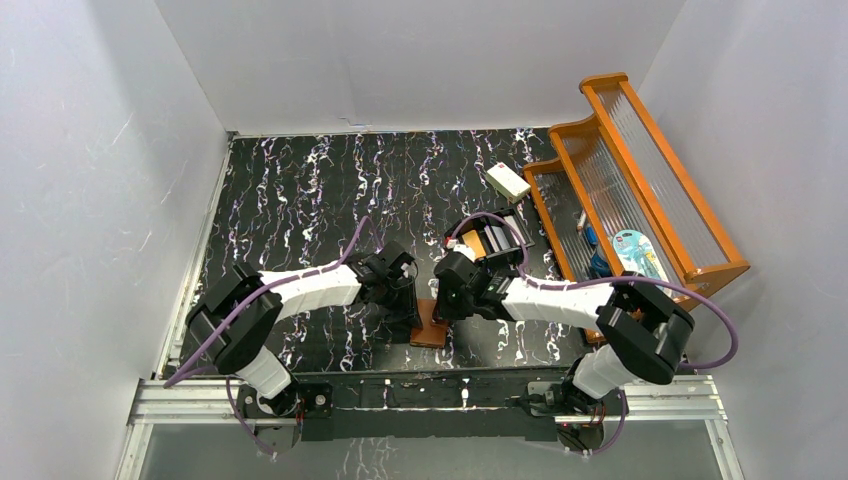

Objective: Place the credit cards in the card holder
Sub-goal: Close the card holder at the center of the board, then move the card holder to the center of the board.

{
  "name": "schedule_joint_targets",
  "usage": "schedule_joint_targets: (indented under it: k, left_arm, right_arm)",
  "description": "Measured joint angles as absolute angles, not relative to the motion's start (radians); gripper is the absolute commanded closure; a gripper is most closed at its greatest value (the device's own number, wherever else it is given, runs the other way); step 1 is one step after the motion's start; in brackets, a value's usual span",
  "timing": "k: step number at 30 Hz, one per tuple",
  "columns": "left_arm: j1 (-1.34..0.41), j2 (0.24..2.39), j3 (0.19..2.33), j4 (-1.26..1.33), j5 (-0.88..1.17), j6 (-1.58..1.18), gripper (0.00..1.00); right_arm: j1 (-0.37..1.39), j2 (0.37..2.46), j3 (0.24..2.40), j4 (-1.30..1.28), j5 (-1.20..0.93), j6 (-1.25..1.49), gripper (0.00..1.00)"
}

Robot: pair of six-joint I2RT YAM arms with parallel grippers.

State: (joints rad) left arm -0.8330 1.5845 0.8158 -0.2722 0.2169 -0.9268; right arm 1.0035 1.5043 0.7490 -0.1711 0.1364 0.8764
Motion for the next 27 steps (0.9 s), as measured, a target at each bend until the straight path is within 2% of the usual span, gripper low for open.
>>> schedule_joint_targets:
  k: [2,6,12,15,21,27]
  left_arm:
    - [-0.833,1.577,0.809,-0.266,0.214,-0.932,0.73]
    - [-0.831,1.552,0.788,-0.254,0.198,-0.946,0.7]
    - [-0.788,1.415,0.768,-0.283,0.172,-0.952,0.64]
    - [-0.76,1.303,0.773,-0.313,0.14,-0.944,0.63]
    - [-0.737,1.116,0.821,-0.418,0.029,-0.903,0.61]
    - [-0.73,1.024,0.876,-0.534,-0.046,-0.853,0.59]
  right_arm:
    - [1.003,1.498,0.739,-0.157,0.136,0.885,0.94]
    - [1.003,1.479,0.735,-0.141,0.135,0.886,0.85]
    - [1.008,1.475,0.789,-0.233,0.143,0.852,0.59]
    - [1.009,1.438,0.793,-0.273,0.157,0.855,0.5]
    - [1.009,1.305,0.69,-0.268,0.173,0.935,0.45]
    - [1.017,1.304,0.589,-0.217,0.138,1.001,0.44]
